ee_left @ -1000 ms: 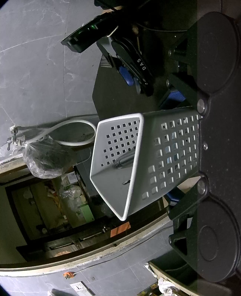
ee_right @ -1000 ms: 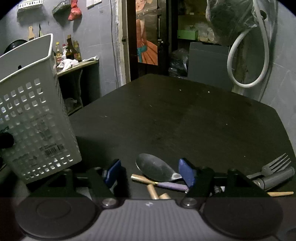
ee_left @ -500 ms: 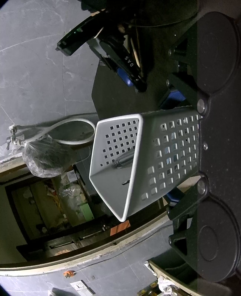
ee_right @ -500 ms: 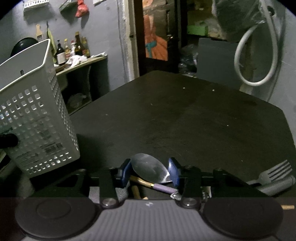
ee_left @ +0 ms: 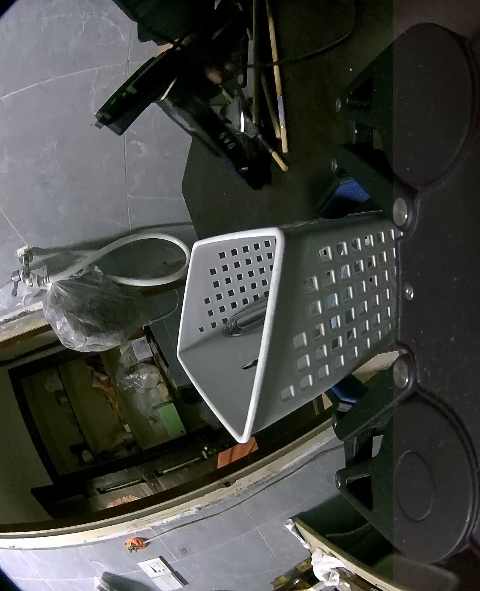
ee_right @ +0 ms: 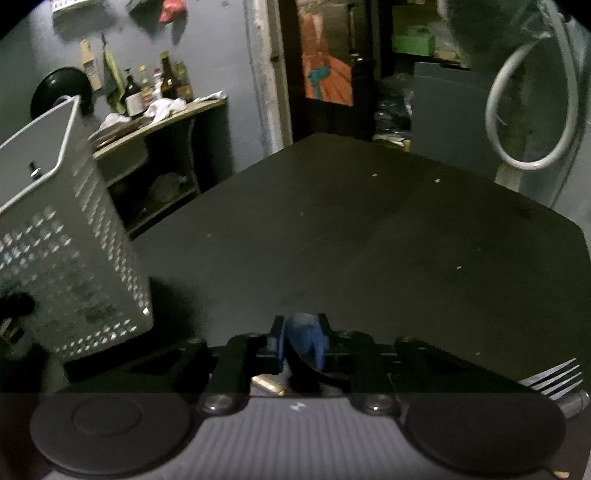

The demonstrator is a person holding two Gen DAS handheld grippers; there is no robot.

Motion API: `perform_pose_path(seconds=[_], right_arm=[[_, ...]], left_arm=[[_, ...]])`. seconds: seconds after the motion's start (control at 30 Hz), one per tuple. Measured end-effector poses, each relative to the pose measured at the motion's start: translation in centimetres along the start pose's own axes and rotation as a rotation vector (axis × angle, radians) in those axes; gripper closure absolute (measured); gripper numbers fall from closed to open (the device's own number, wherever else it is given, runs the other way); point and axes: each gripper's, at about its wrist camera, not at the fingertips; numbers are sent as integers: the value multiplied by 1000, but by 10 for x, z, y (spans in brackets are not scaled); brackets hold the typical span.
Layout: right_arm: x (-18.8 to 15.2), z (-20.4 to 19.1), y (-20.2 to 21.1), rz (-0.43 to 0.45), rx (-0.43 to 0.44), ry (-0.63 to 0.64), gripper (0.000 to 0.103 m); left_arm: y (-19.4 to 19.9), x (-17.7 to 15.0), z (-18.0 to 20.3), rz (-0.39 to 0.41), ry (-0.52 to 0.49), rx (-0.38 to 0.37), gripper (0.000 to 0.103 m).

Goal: Organize utensils

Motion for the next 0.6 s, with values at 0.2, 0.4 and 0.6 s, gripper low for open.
perform_pose_path(seconds=[0.2,0.4,0.6], right_arm=[[10,34,-2,13,-21,-145,99],[10,75,-14,-9,-14,-327,101],[-2,127,-23,-20,-28,-564,101]], left_arm=[[0,0,0,-1,0,0,15],[-2,-1,0,-5,3,1,15],[-3,-2,0,-8,6,3,15]])
Point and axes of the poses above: each gripper's, at about its wrist camera, not at the fingertips, and y roughly against the way its jaws point, z to its right, x to its top, and after that the axes turned 14 degrees about -x, right-handed
